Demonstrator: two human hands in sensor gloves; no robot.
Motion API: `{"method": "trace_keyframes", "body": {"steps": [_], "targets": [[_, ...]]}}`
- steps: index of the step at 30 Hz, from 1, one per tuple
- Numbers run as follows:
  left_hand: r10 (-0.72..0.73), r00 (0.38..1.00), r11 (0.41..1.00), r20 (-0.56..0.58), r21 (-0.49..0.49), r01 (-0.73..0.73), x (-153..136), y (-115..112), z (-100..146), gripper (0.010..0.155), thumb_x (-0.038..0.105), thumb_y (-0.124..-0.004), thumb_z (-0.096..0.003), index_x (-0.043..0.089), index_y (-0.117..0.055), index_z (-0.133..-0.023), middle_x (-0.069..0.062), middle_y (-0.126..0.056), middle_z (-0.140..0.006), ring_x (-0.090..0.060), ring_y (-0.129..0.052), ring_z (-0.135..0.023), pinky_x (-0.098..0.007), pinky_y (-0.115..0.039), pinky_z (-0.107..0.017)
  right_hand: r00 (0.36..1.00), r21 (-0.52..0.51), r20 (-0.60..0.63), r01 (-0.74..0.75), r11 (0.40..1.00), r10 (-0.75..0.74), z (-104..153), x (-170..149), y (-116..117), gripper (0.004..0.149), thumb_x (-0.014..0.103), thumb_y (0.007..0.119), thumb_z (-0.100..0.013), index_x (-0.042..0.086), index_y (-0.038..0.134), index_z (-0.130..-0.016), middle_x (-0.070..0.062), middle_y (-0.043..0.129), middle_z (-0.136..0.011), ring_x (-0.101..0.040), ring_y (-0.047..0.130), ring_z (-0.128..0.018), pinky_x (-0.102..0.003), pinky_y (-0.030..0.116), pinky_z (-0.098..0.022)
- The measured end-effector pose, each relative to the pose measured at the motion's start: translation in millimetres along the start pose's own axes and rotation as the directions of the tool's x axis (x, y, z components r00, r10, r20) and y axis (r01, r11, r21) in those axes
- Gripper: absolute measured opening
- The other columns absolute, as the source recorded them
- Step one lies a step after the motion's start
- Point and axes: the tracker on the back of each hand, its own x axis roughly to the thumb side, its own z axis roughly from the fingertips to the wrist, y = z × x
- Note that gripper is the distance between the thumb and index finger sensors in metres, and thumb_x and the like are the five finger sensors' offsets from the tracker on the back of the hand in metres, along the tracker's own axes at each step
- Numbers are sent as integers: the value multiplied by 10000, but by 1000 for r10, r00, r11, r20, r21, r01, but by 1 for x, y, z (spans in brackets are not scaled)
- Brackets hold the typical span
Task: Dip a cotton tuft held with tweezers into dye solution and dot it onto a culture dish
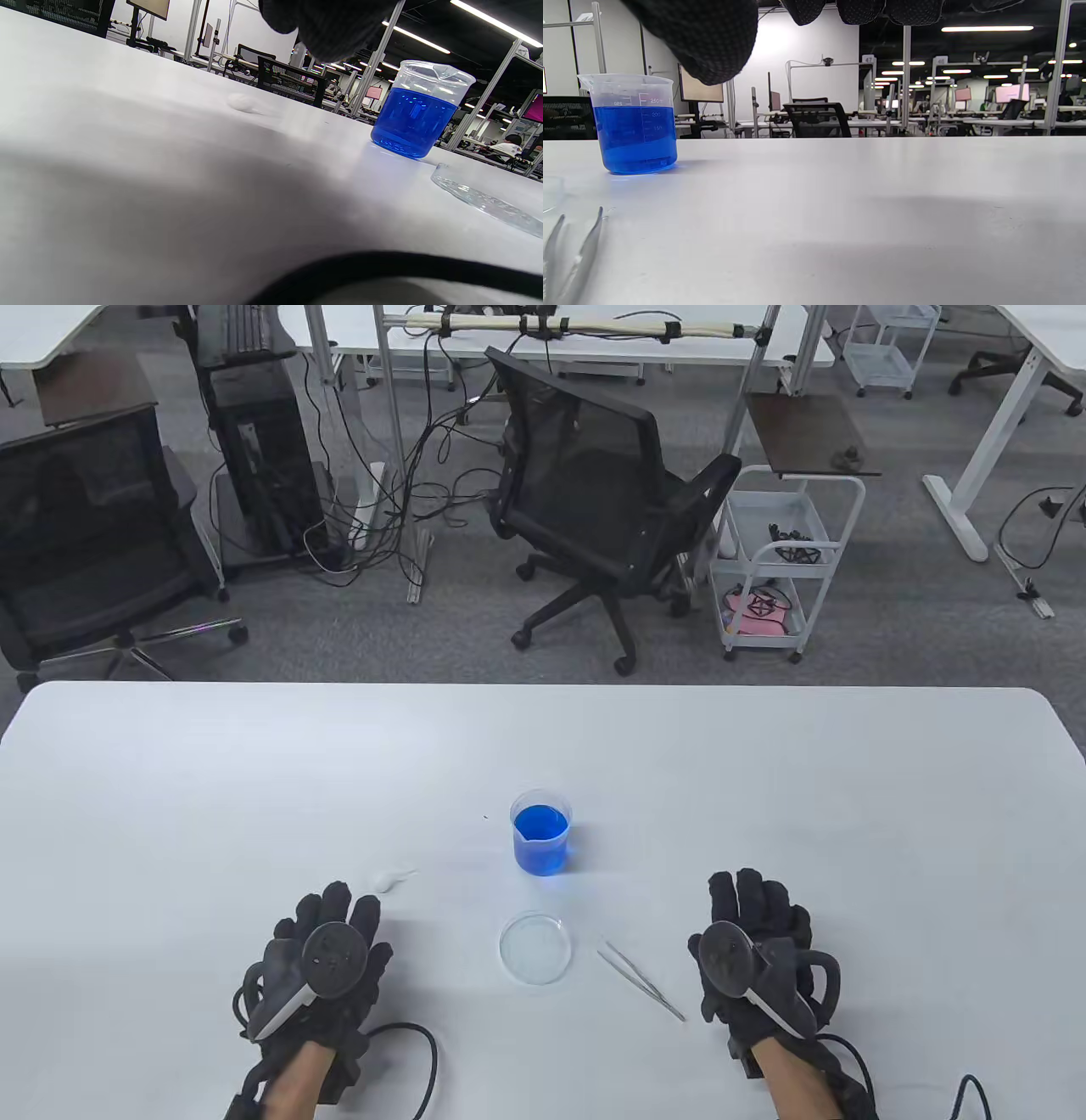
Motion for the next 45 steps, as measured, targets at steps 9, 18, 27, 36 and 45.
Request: {"method": "trace_keyframes", "body": {"steps": [9,18,27,36,45], "targets": [[11,1000,1000,3,-1,-11,0,0,0,631,369,-719,-612,181,-428,-1139,-239,-238,-1220,-553,-212,-1046,-750,-217,-672,1000,9,-8,9,1000,-9,-1,0,0,824,456,819,-407,160,419,-1063,-215,407,-1111,-521,507,-978,-737,492,-668],[44,999,999,8,-13,-44,-1,0,0,629,371,-718,-613,180,-429,-1139,-239,-239,-1220,-553,-217,-1046,-750,-219,-672,999,37,-1,45,998,-45,-3,3,5,804,459,815,-408,151,453,-1056,-220,445,-1100,-514,552,-962,-730,523,-658],[100,995,995,25,-9,-99,-2,5,1,615,367,-723,-612,157,-472,-1132,-254,-296,-1217,-555,-238,-1044,-749,-226,-672,988,185,103,96,978,-116,7,42,29,759,474,803,-410,133,534,-1033,-234,514,-1074,-501,615,-931,-708,574,-639],[148,989,989,5,-23,-148,-8,4,-1,607,355,-726,-610,144,-486,-1127,-260,-302,-1213,-557,-246,-1041,-748,-230,-671,989,322,139,-7,947,-40,-1,69,58,685,450,826,-404,73,654,-950,-244,503,-1058,-494,617,-915,-670,617,-624],[143,989,989,-28,-30,-144,-10,2,-2,606,353,-726,-610,141,-490,-1126,-260,-302,-1213,-554,-247,-1043,-748,-228,-672,994,395,82,33,918,-71,0,67,66,559,350,754,-420,88,649,-902,-232,485,-1041,-474,567,-894,-626,611,-615]]}}
